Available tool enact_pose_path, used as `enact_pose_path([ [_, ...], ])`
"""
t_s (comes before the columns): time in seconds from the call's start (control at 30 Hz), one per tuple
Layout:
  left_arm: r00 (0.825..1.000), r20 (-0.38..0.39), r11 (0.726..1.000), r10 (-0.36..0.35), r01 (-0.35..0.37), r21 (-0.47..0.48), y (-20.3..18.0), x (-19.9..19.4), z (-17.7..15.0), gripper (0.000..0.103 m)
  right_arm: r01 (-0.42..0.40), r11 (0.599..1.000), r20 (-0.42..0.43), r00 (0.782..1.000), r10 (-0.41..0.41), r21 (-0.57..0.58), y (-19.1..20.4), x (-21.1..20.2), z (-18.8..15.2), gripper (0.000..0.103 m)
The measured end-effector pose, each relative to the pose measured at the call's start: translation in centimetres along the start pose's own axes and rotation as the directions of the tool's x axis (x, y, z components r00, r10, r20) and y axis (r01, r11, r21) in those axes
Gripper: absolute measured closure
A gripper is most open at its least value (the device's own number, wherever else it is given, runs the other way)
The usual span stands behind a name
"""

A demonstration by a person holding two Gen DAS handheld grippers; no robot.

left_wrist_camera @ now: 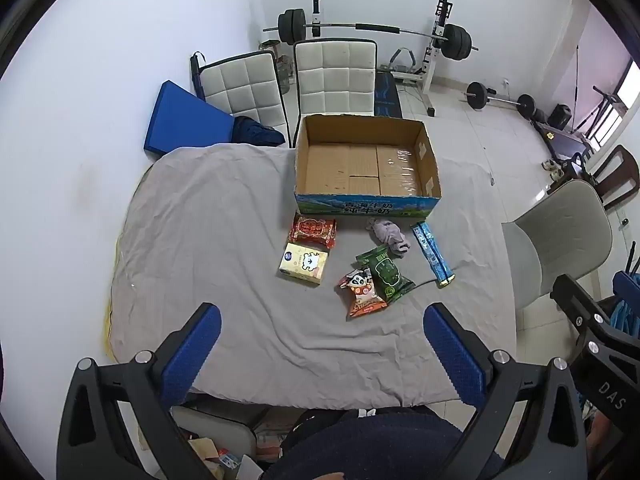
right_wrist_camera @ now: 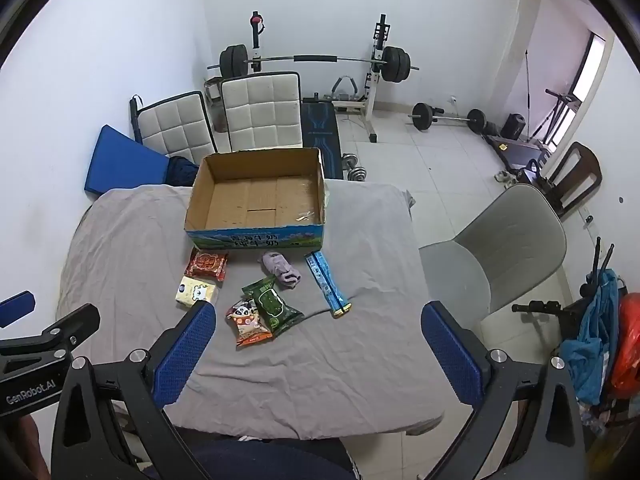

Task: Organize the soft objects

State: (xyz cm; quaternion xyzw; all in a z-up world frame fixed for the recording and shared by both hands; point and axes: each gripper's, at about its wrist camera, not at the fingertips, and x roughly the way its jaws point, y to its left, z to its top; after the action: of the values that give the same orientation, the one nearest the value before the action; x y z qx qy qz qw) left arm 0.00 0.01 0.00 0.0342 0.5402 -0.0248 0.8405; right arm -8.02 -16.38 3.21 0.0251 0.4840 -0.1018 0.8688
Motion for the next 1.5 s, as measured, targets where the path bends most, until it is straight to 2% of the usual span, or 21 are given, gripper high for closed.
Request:
enact_pose_path([
  [0.17,1.0,0.01,1.0,-0.003,0.003,0.012,-0.2,-0.1,0.0,0.0,0.008,1.0,0.0,1.0,-0.008,0.01,-0.1,0.1,0.3,0.0],
  [0.27,1.0,0.017,1.0,-0.005,0.005,0.01,-0.1,-0.7,0.4,0.0,0.027,1.0,0.031,0.999,-0.027,-0.002,1.0,-0.4,-0.1,0.0],
  [0.3,1.0,0.019,1.0,-0.006,0.005,0.014,-0.2,-0.7,0.5,0.0,0.01,1.0,0.035,0.999,-0.01,0.007,0.2,-0.7,-0.2,0.0],
  [0.4,1.0,0.021,1.0,-0.014,0.014,0.007,0.1,-0.5,0.7,0.0,0.011,1.0,0.033,0.999,-0.011,0.009,0.2,-0.9,-0.5,0.0],
  [0.47,1.0,0.026,1.0,-0.01,0.01,0.005,0.0,-0.6,0.5,0.0,0.007,1.0,0.006,1.0,-0.007,0.013,-0.2,-0.1,0.6,0.0],
  [1.5,0.998,0.063,1.0,-0.008,0.008,-0.005,-0.2,-1.4,1.2,0.0,0.019,1.0,0.039,0.999,-0.02,0.024,-0.3,-0.8,1.1,0.0],
])
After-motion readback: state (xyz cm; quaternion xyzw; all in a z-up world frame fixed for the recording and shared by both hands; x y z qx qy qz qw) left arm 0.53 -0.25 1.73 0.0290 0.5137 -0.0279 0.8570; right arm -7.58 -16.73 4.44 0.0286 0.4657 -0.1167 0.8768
